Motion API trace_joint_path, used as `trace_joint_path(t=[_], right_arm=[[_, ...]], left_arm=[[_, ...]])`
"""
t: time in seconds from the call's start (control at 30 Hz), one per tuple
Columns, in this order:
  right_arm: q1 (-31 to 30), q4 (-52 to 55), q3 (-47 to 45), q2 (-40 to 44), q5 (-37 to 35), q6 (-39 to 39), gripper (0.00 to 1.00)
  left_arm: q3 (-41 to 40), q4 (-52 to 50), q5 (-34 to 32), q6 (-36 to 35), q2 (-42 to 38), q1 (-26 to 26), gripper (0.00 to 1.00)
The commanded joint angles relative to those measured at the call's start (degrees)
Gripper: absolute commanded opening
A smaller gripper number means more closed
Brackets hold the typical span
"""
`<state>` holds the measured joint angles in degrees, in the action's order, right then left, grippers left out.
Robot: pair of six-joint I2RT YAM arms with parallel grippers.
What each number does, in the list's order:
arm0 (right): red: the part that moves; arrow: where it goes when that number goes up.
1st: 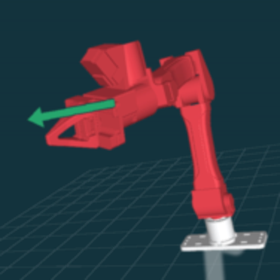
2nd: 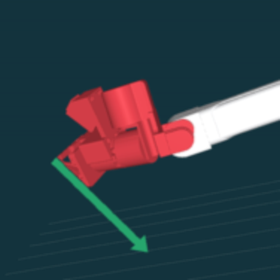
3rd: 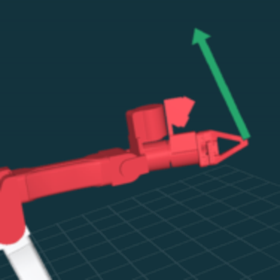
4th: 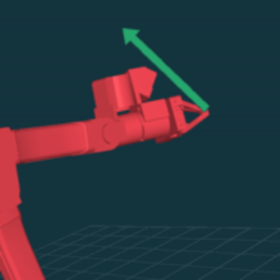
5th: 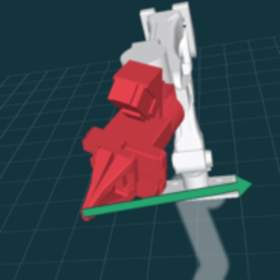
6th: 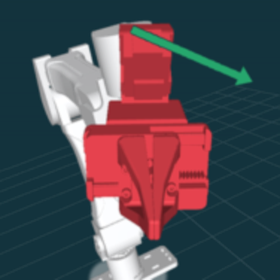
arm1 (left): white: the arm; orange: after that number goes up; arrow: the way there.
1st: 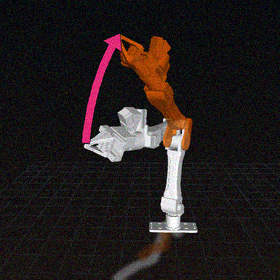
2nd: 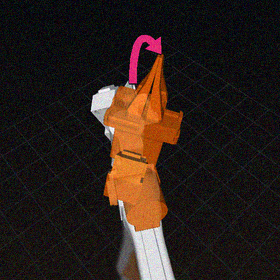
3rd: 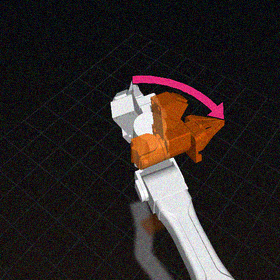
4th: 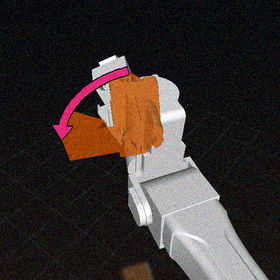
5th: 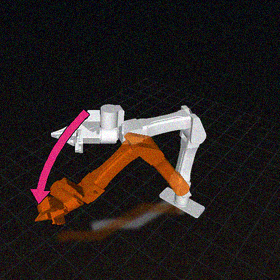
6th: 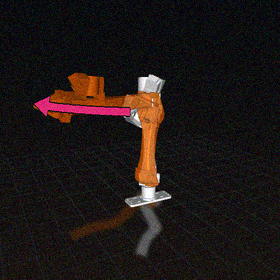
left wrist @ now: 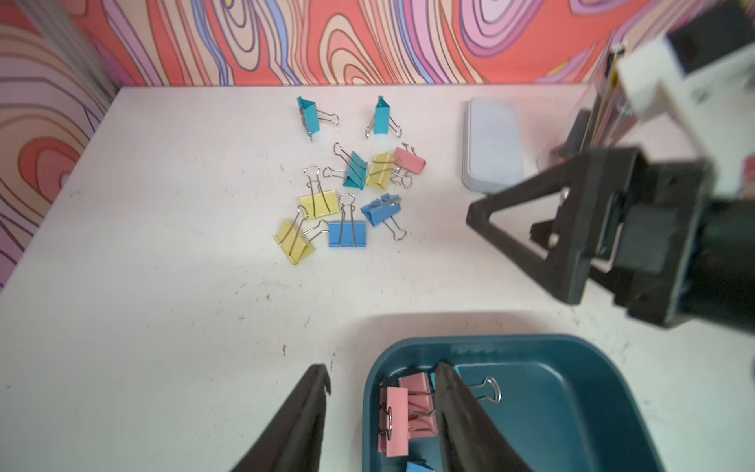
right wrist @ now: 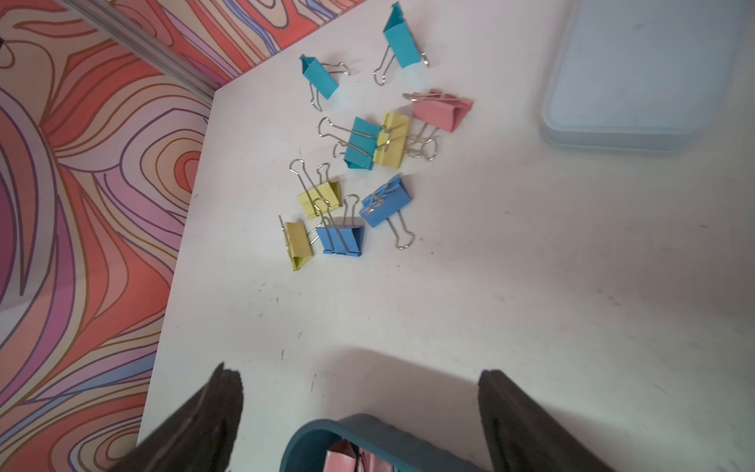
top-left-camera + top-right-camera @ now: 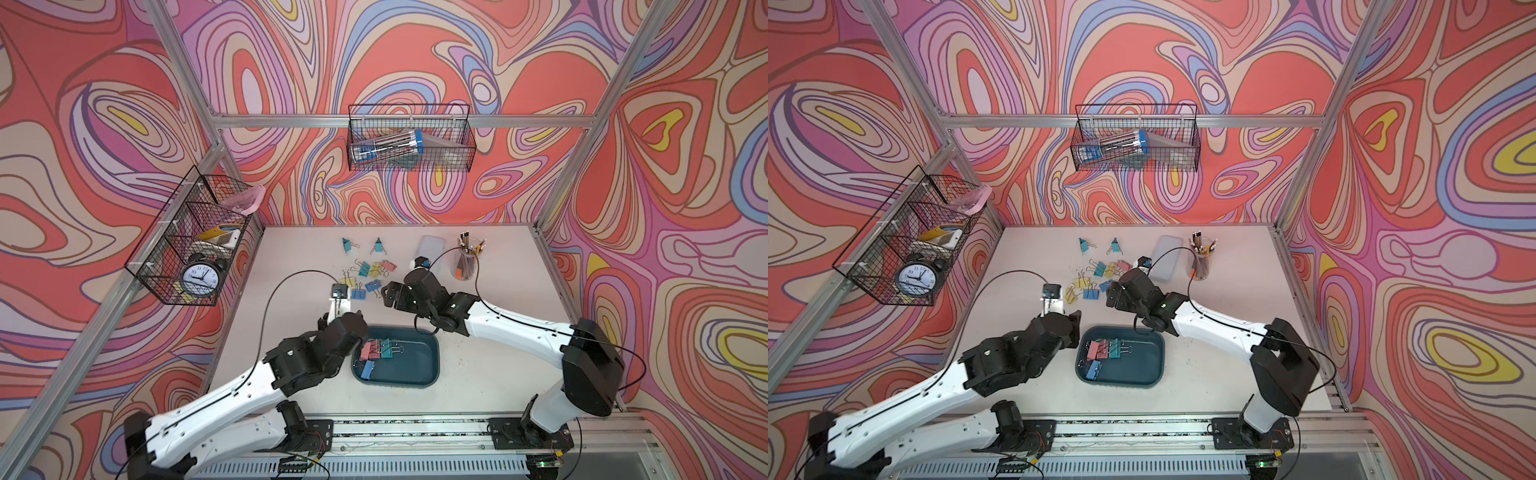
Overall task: Put the binder clips in the storage box
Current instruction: Pick up the binder clip at the center of the board.
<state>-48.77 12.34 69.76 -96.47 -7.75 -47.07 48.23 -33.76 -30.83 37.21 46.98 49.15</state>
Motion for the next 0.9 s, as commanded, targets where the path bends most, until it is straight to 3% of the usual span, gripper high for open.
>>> trace_joint_path(t=[0.0,0.1,0.2,0.4,0.57,0.63,0.77,0.87], right_arm=[[0.2,0.5,6.6,-7.8,6.2,9.3,0.88],[0.3,3.0,14.5,-15.2,5.7,16.4,0.84],[1.0,4.1,21.8,-22.3,7.3,21.0,0.81],[3.8,7.6,35.4,-34.4,12.1,25.6,0.76],[5.4,8.2,41.8,-40.8,17.5,27.0,0.71],[5.9,7.8,43.0,-42.2,19.0,26.9,0.64],[6.3,5.6,43.7,-43.3,21.3,25.7,0.36],[6.4,4.9,43.8,-43.2,22.4,25.1,0.26]], left_arm=[[-1.7,0.8,22.2,0.1,-3.1,-11.7,0.52],[-2.0,-0.2,32.9,2.3,-4.2,-20.8,0.52],[-2.9,0.9,37.5,4.2,-5.3,-24.1,0.56],[-3.9,0.3,36.4,4.5,-6.8,-24.3,0.89],[-4.6,-0.7,34.9,3.6,-9.3,-24.3,0.97],[-4.6,-1.2,34.4,3.2,-9.8,-24.3,0.97],[-4.6,-1.3,34.3,2.5,-9.5,-24.3,0.97],[-4.7,-1.2,34.5,1.7,-9.0,-24.3,0.99]])
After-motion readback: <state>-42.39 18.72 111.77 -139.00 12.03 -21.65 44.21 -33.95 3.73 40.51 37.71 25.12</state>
